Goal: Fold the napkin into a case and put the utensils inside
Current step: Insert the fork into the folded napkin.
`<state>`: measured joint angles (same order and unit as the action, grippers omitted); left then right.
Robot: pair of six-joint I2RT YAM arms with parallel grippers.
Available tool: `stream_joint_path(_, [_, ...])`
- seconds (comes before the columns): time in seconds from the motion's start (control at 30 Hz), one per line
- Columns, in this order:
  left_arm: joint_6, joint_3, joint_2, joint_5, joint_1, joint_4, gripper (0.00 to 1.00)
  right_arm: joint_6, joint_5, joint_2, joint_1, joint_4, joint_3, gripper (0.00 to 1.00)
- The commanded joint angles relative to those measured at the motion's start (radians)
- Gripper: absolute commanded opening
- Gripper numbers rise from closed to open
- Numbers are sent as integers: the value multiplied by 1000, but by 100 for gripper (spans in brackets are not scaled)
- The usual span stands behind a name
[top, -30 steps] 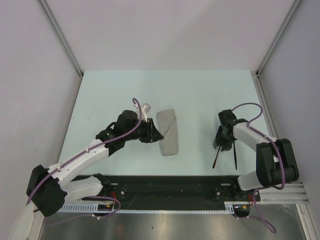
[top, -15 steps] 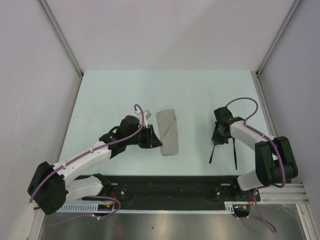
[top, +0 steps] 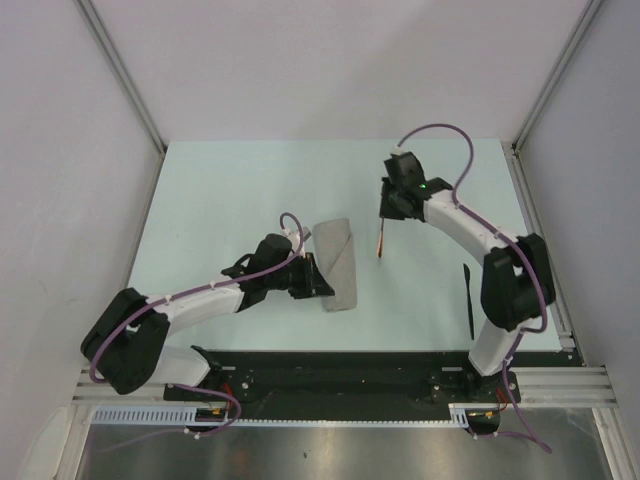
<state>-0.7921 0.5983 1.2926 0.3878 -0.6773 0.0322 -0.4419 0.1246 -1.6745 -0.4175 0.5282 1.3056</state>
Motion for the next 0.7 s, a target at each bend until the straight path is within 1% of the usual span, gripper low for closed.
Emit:
stream_joint_path(0.0, [-88,0,85,62,5,172,17,74,33,-196,-78,-45,251,0])
stream_joint_path(0.03, [-104,-2,106,69,4,181,16,78,38,-232,-96,-34,305,0])
stream_joint_path(0.07, [-105,-3,117,68,4,186,13,83,33,-266,-105,-22,392,0])
stream_joint_path(0.1, [-107,-6,123,69,4,189,13,89,33,-328,-113,-2,438,0])
stream_joint_path(0.17, [-108,-21,131,68,4,193,11,98,38,-375,-138,10,530,0])
stream_joint_path(0.23, [-108,-41,134,63,4,201,11,109,38,-433,-158,16,578,0])
stream_joint_path(0.27, [-110,-46,137,62,2,209,11,112,38,-456,-162,26,637,0])
stream_joint_path(0.43, [-124,-72,163,69,4,238,10,127,47,-553,-201,79,744,0])
stream_joint_path(0.53, [-121,-75,174,66,2,247,9,118,53,-565,-222,107,759,0])
stream_joint_path(0.67, [-118,-81,191,69,4,256,9,94,44,-556,-231,134,733,0])
